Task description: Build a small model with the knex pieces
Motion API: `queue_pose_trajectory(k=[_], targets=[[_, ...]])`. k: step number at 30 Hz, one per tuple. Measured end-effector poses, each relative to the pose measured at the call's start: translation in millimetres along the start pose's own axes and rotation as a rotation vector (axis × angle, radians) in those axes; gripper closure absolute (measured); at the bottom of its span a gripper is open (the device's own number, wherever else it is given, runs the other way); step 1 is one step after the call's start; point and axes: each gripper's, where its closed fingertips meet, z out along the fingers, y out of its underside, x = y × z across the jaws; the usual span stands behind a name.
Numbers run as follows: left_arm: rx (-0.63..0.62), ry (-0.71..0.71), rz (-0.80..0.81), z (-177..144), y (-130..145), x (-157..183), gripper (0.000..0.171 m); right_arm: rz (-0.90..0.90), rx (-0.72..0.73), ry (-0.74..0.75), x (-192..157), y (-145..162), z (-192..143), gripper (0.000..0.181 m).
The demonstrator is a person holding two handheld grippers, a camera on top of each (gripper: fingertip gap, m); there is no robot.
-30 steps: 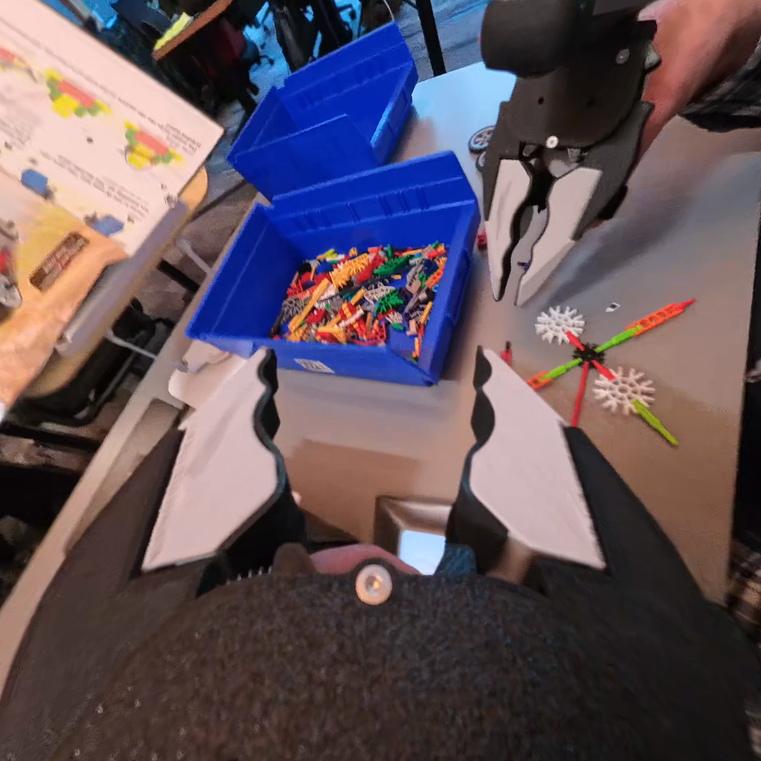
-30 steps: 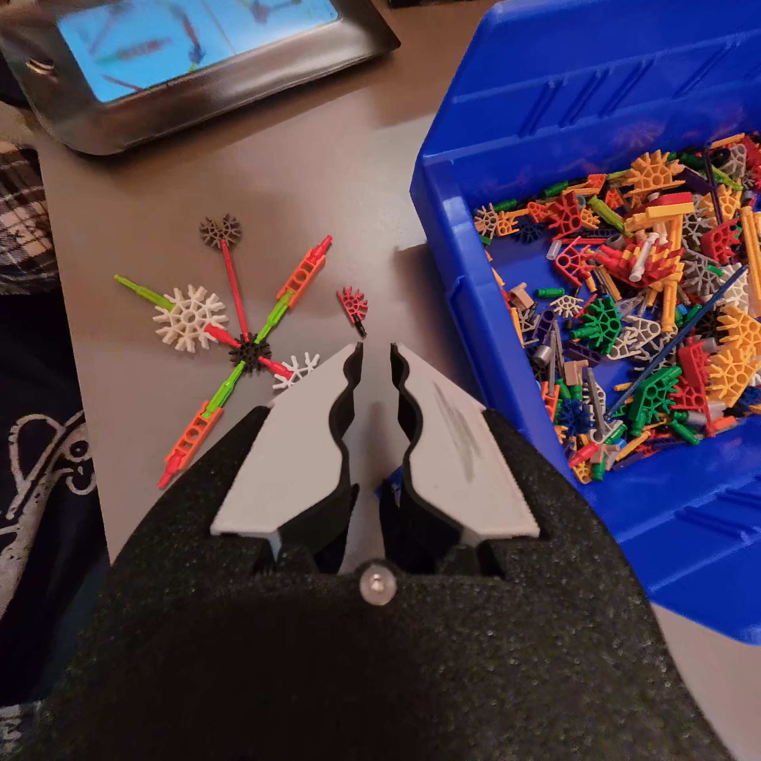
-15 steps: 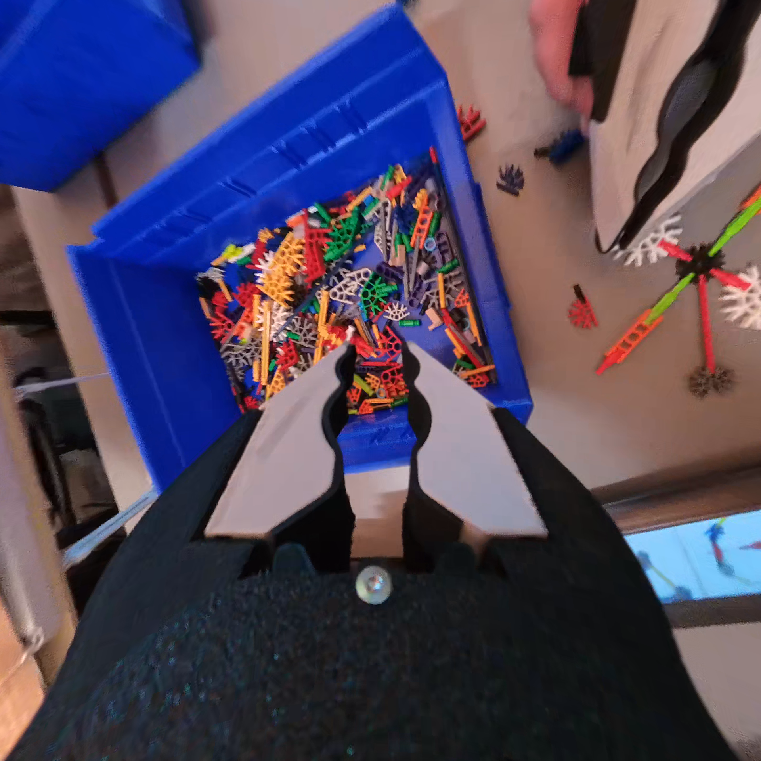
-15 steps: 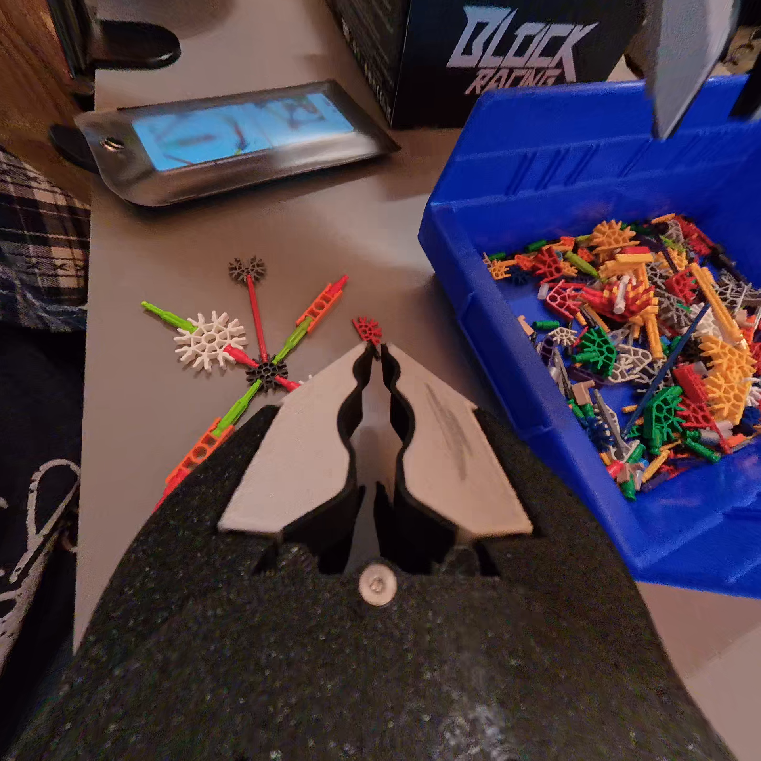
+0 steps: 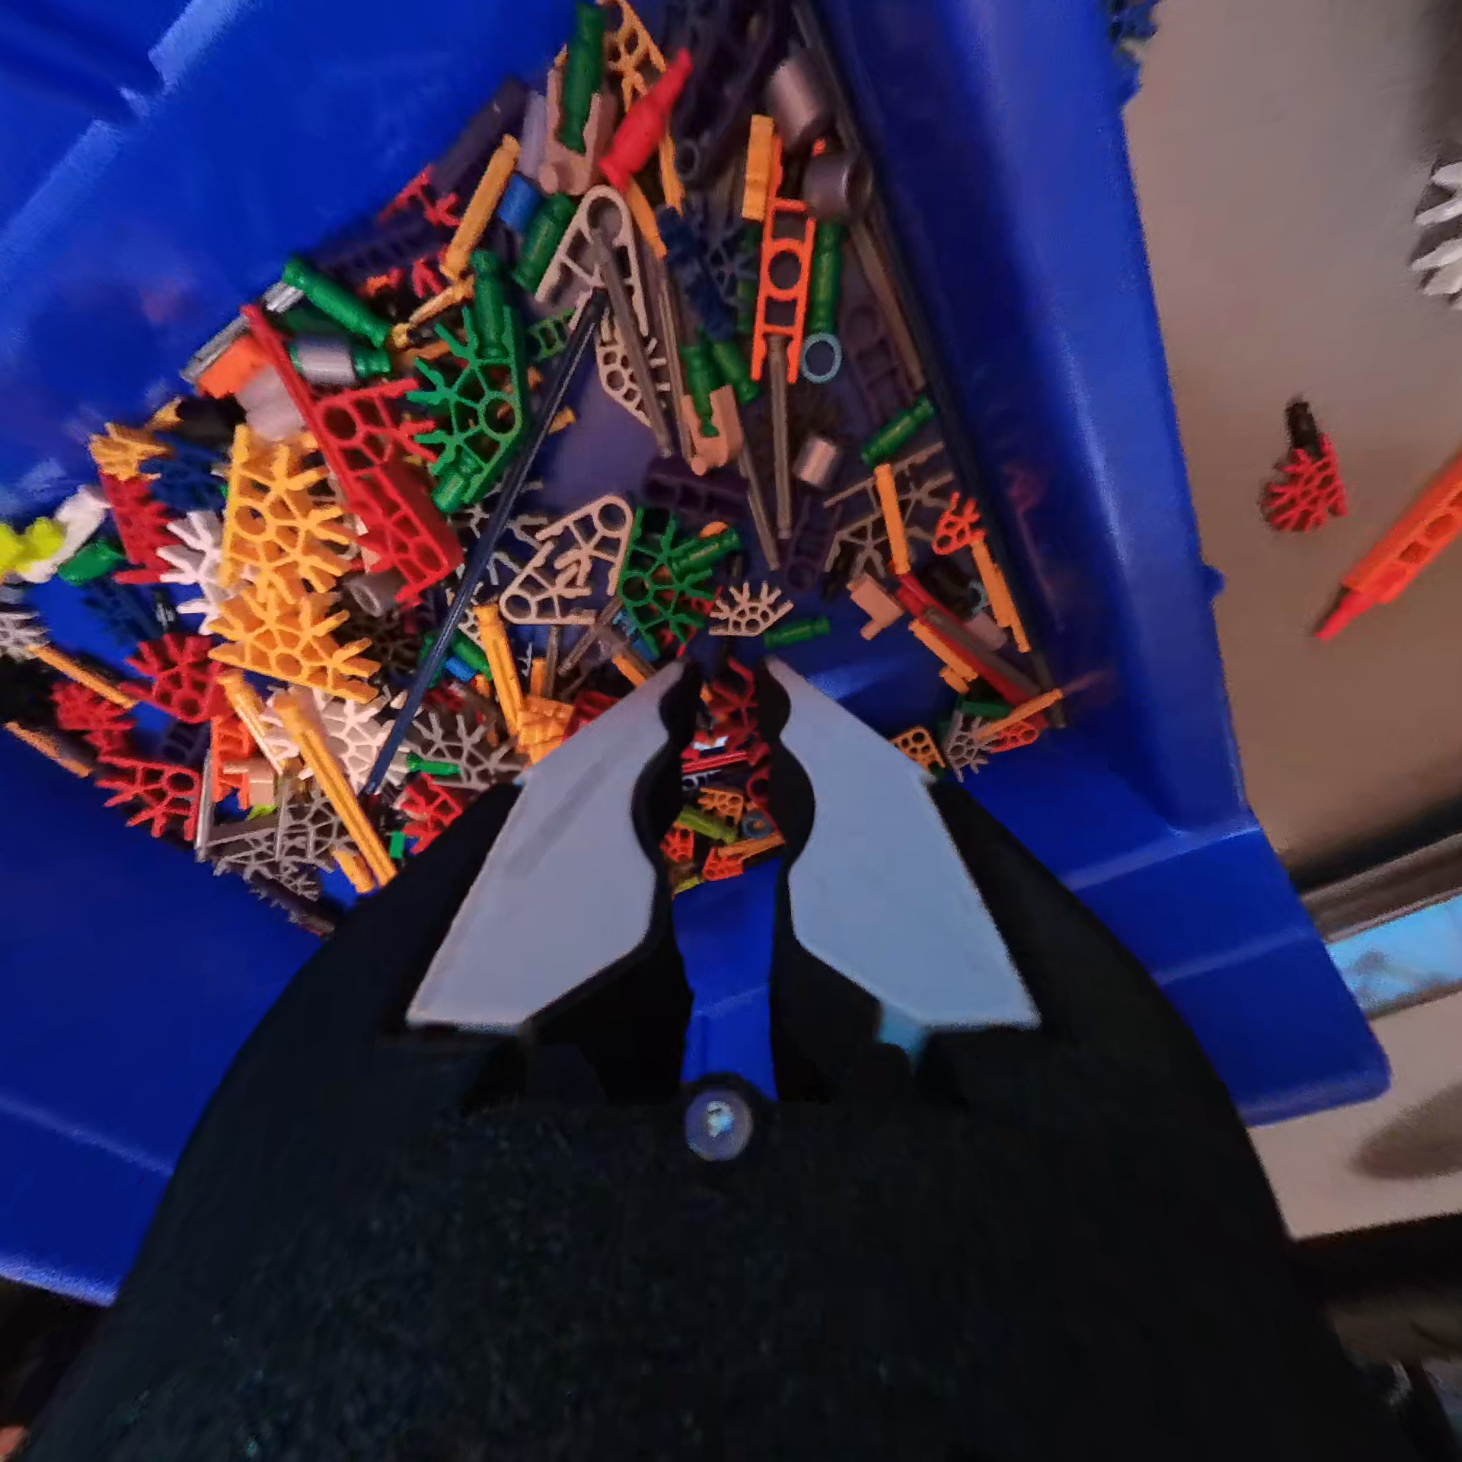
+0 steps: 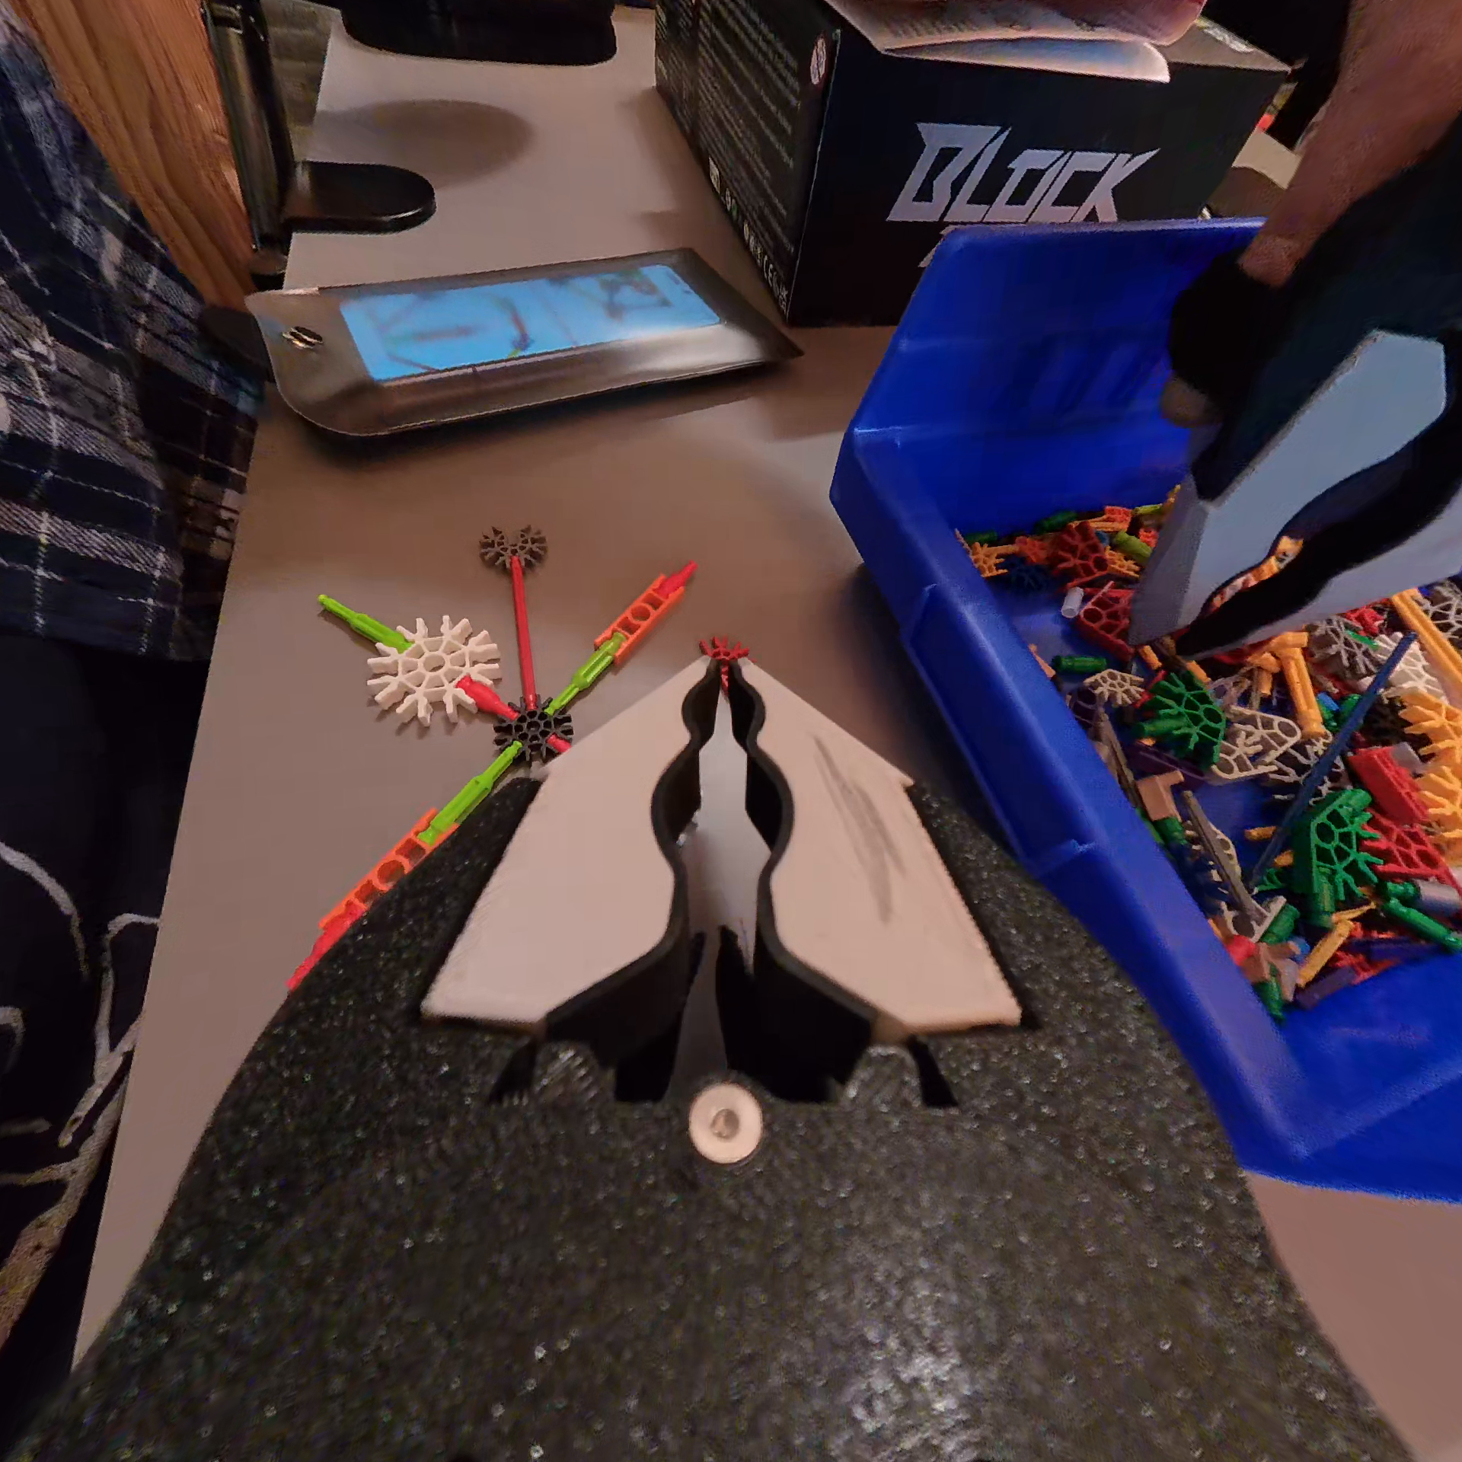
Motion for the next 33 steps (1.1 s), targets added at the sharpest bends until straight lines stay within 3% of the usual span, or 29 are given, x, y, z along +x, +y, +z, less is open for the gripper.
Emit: queue_pose_trajectory(k=[9, 18, 26, 30, 33], targets=[[-0.065, 0.054, 0.003, 16, 6, 2, 0.165, -0.026, 0.014, -0.001, -2, -3, -3, 0.18], [-0.013, -0.002, 0.011, 13, 3, -2, 0.17, -0.045, 0.019, 0.007, -2, -4, -6, 0.18], [0.219, -0.118, -0.093, -43, -13, -9, 0.171, -0.025, 0.023, 0.031, 4, -3, -7, 0.18], [0.315, -0.177, -0.113, -81, -19, 14, 0.17, 0.004, 0.032, 0.054, 10, -4, -7, 0.178], [0.318, -0.232, -0.115, -100, -16, 42, 0.17, 0.021, 0.018, 0.065, 13, -3, -7, 0.178]])
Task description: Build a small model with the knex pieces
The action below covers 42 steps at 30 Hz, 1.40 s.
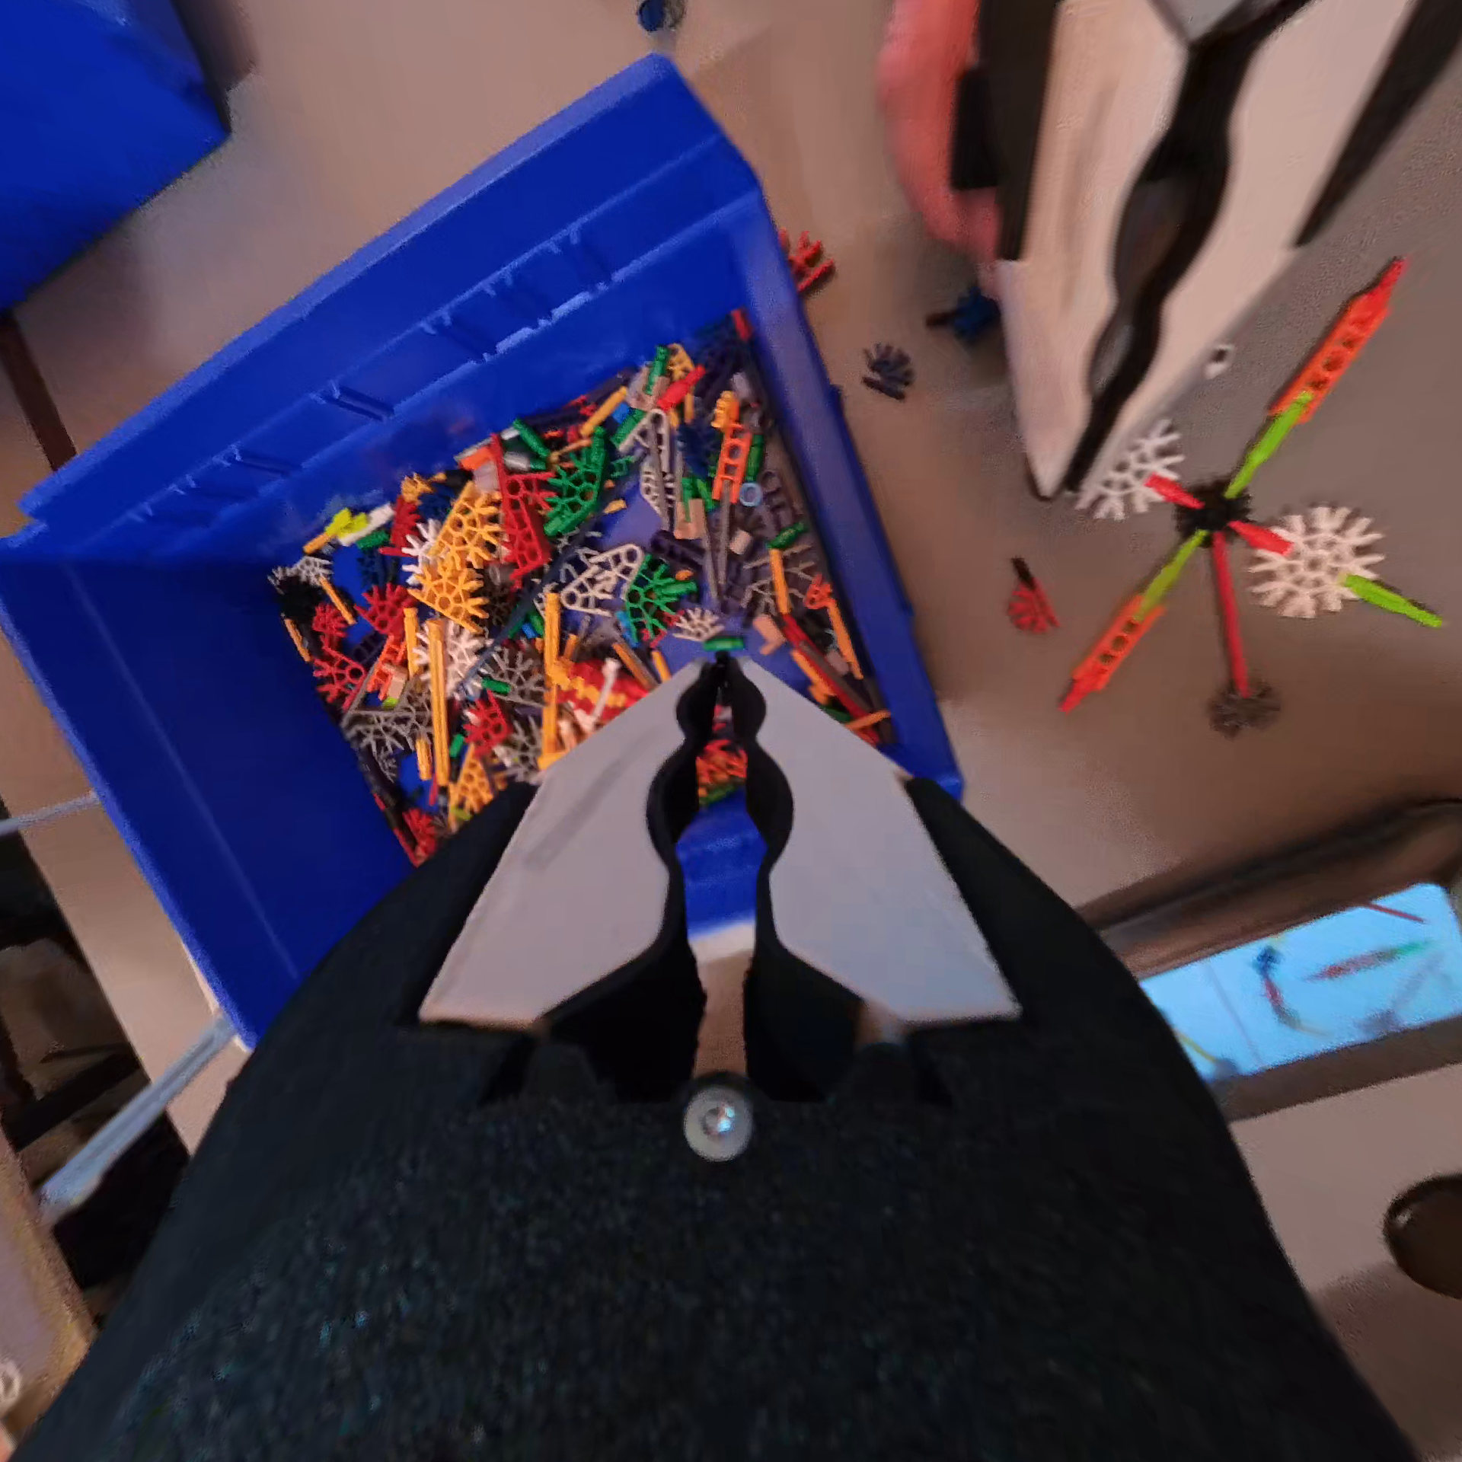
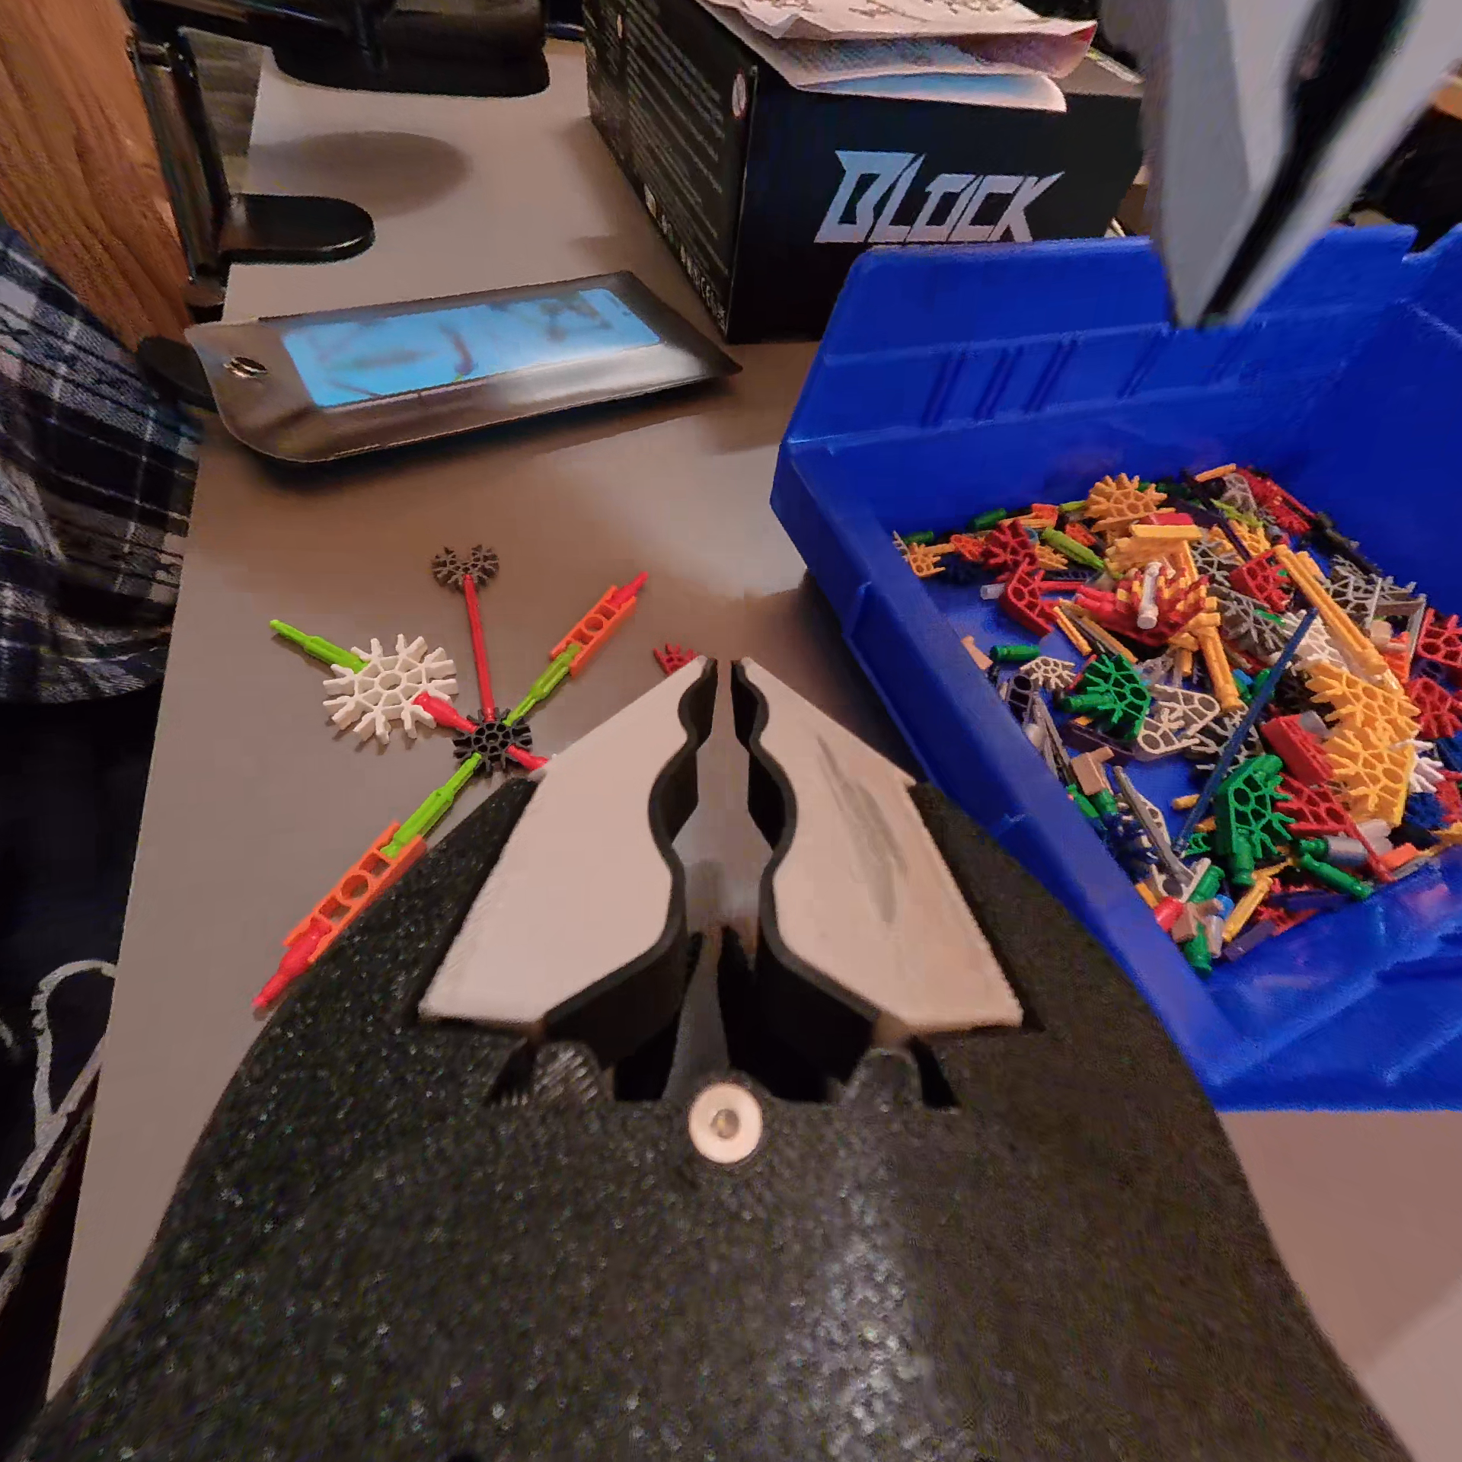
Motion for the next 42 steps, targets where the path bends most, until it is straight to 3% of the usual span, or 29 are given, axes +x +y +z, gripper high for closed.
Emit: queue_pose_trajectory(k=[6, 14, 20, 29, 42], targets=[[0.016, -0.045, -0.046, -16, 8, 67, 0.17, -0.051, -0.128, -0.05, -15, 11, 13, 0.173], [0.076, -0.018, -0.227, 28, 22, 126, 0.17, -0.157, -0.284, -0.048, -14, 18, 40, 0.17], [0.125, -0.001, -0.293, 51, 25, 126, 0.17, -0.153, -0.346, -0.062, -13, 30, 51, 0.172], [0.097, -0.012, -0.276, 83, 18, 112, 0.169, -0.096, -0.374, -0.004, 5, 39, 37, 0.173], [0.095, -0.012, -0.305, 97, 12, 110, 0.169, -0.07, -0.333, -0.004, 4, 39, 35, 0.173]])
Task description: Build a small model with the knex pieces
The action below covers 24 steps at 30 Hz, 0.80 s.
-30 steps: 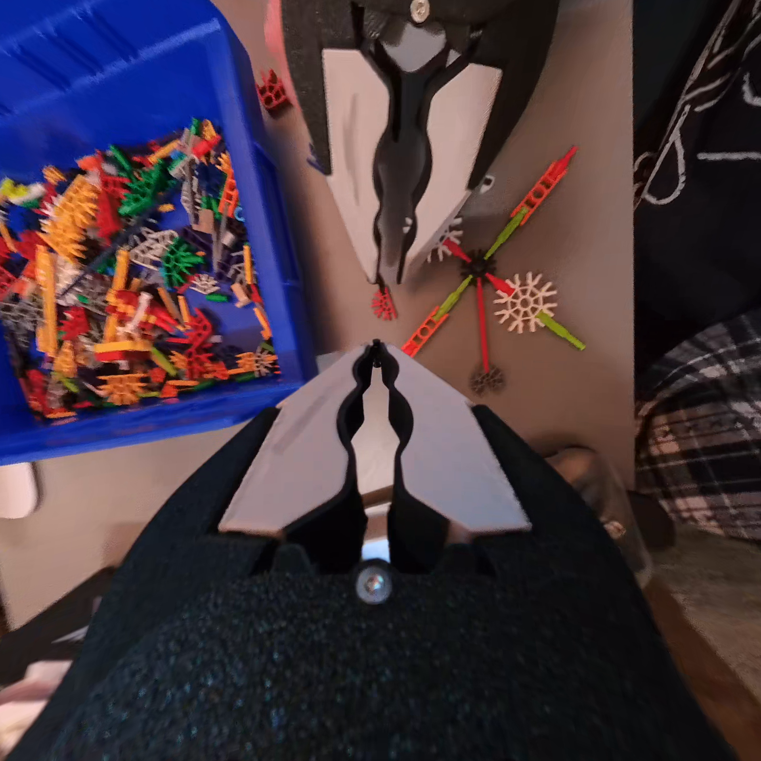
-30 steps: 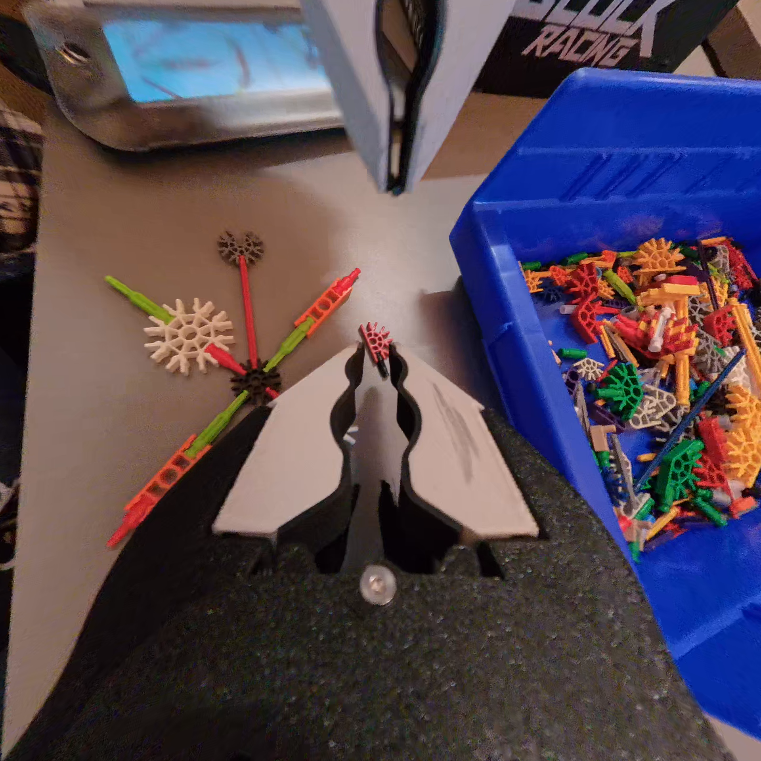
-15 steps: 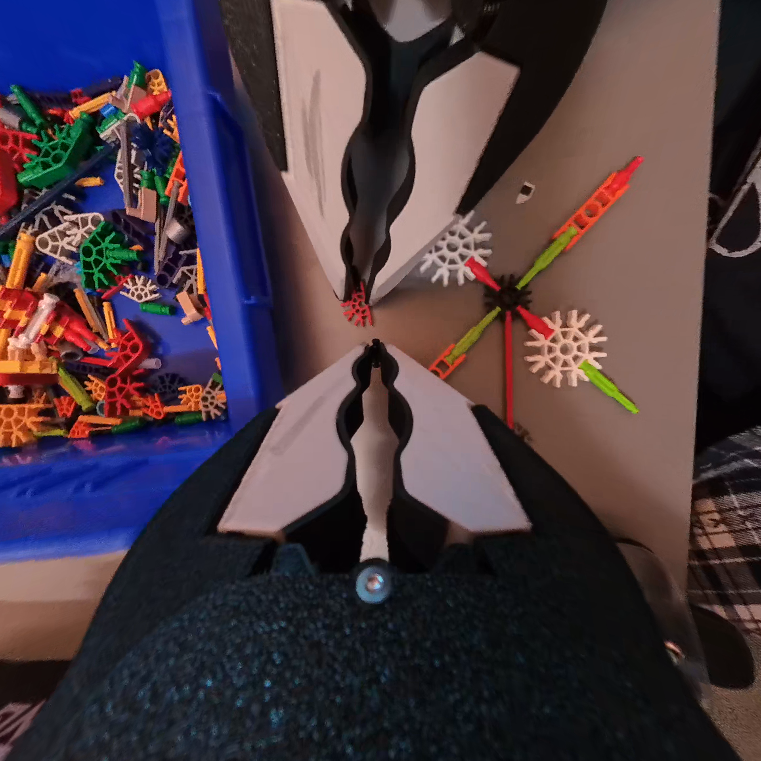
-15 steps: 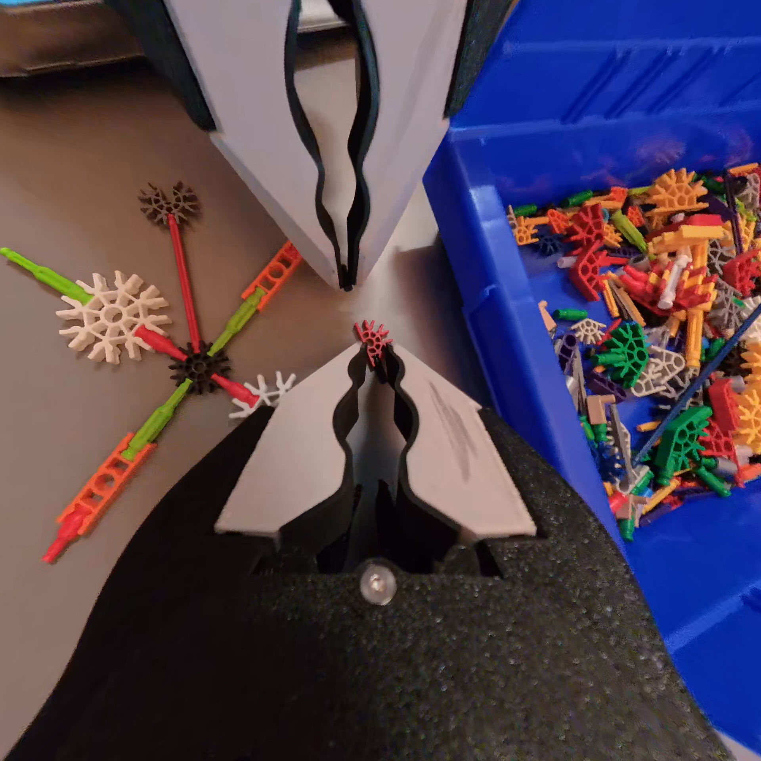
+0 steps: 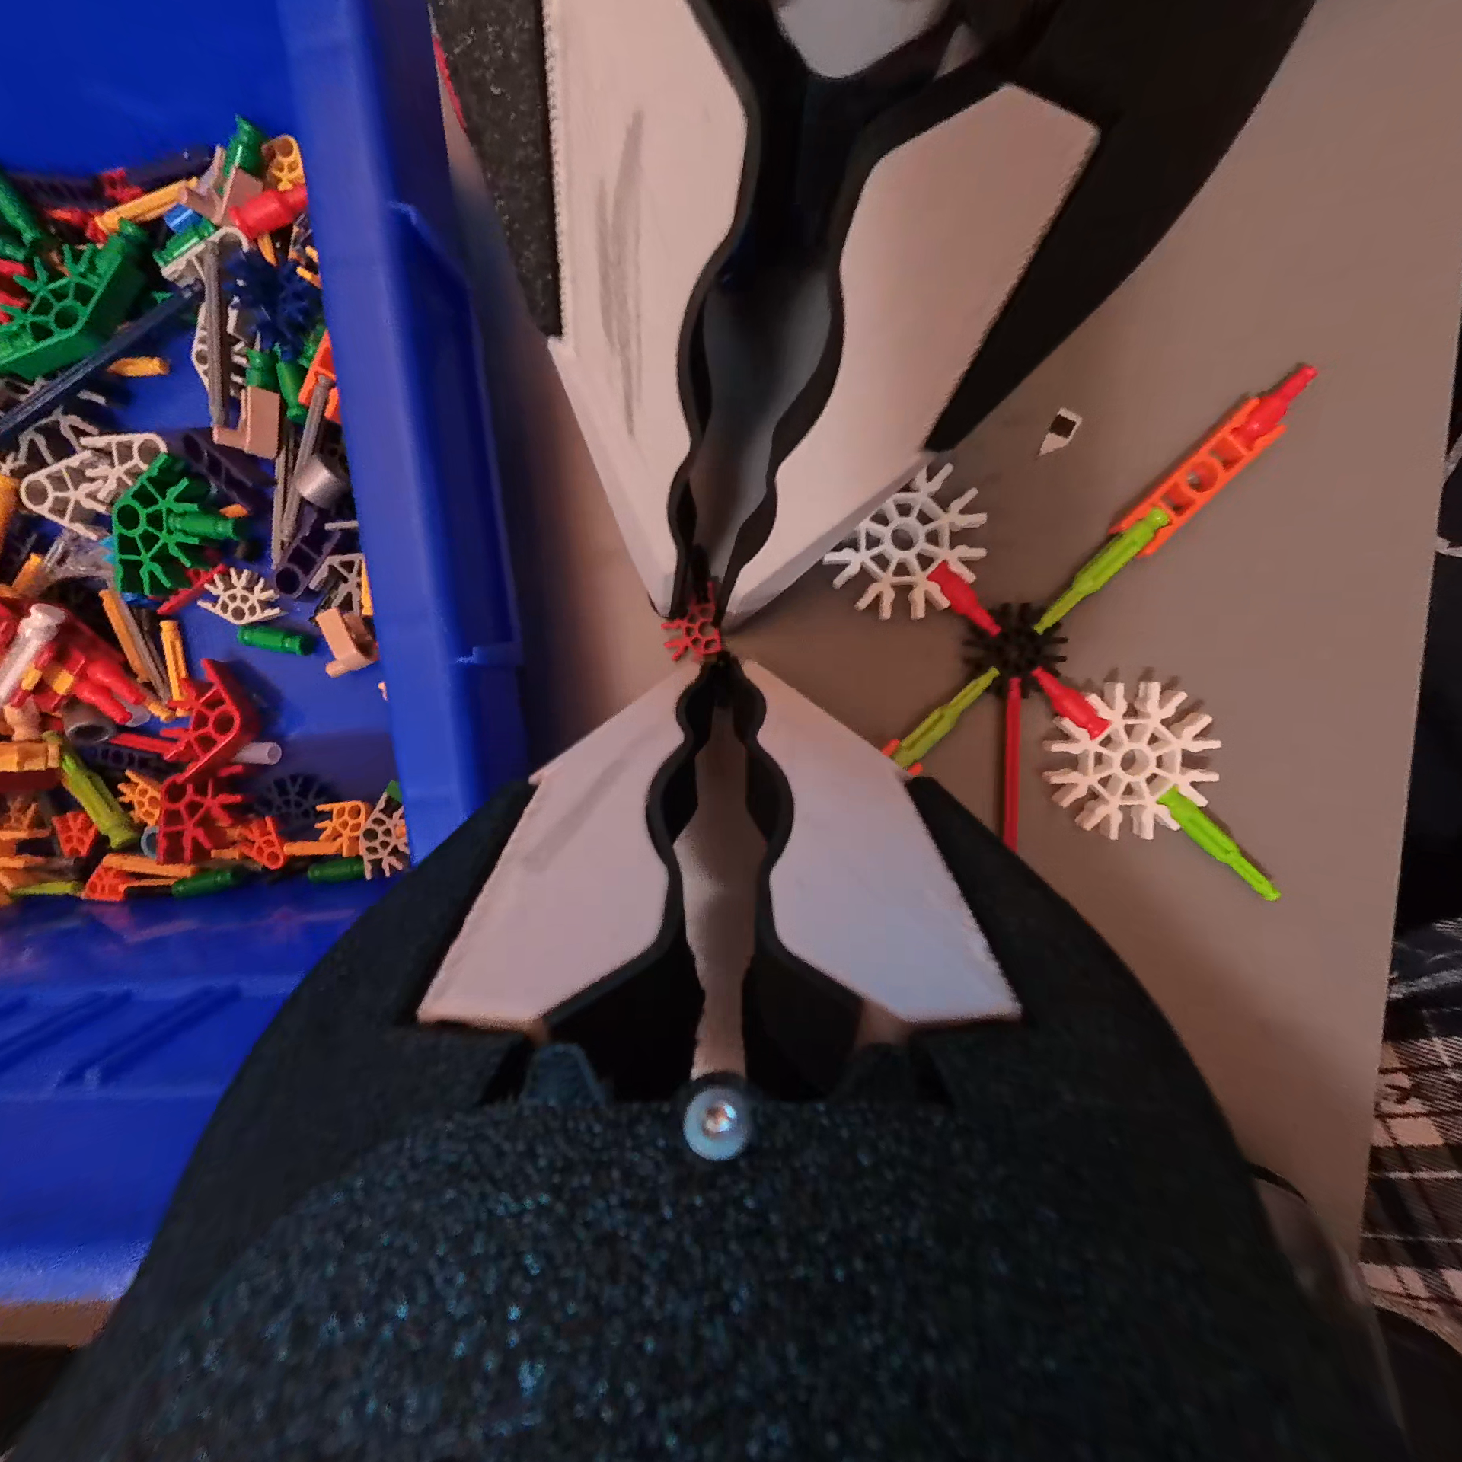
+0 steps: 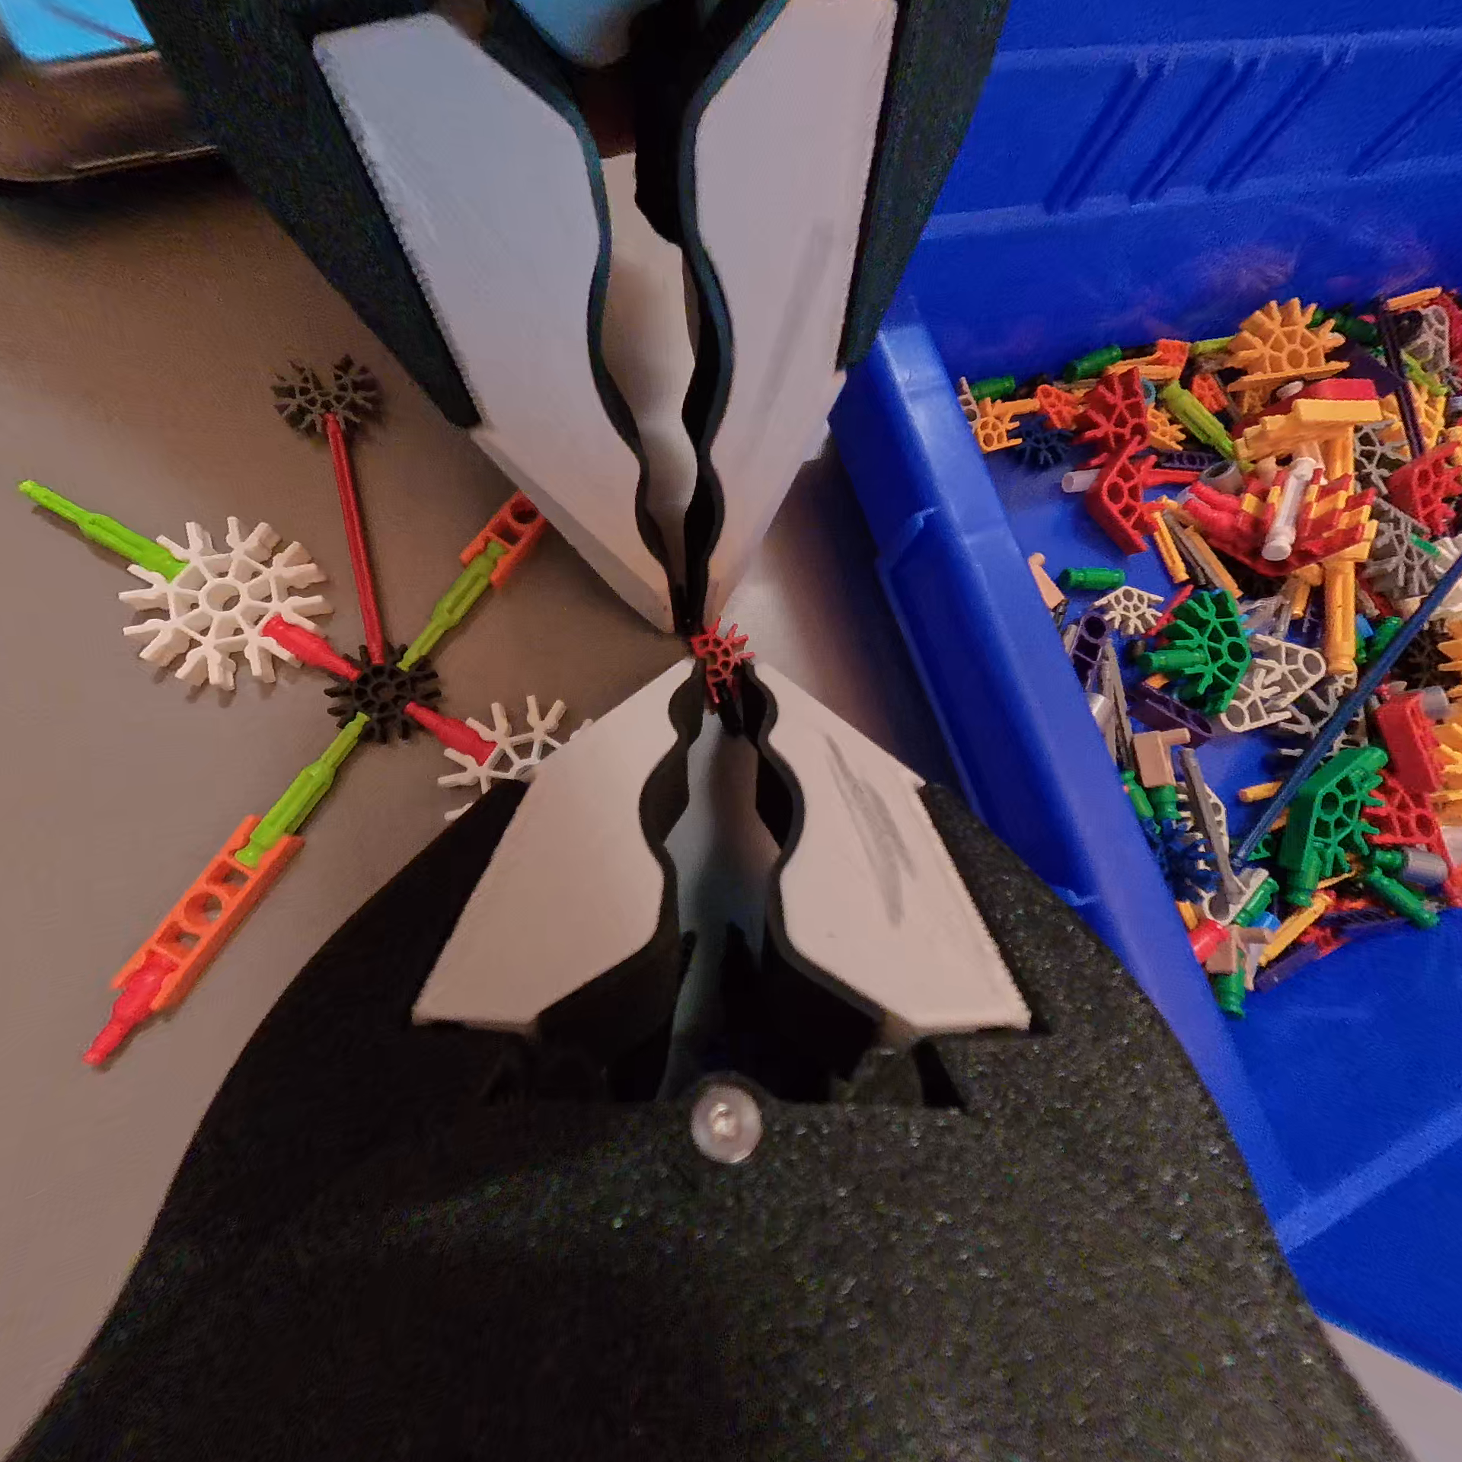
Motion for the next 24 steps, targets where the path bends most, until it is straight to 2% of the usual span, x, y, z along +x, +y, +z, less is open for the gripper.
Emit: queue_pose_trajectory(k=[12, 21, 24], targets=[[0.0, -0.023, -0.01, 1, 2, -3, 0.168, -0.001, 0.009, -0.003, 0, 0, 0, 0.173], [0.01, -0.038, -0.029, -4, 3, -2, 0.151, -0.005, 0.011, 0.004, 1, -1, 0, 0.173], [0.043, -0.055, -0.036, -12, -1, -5, 0.154, -0.004, 0.02, 0.006, 1, -2, -1, 0.173]])
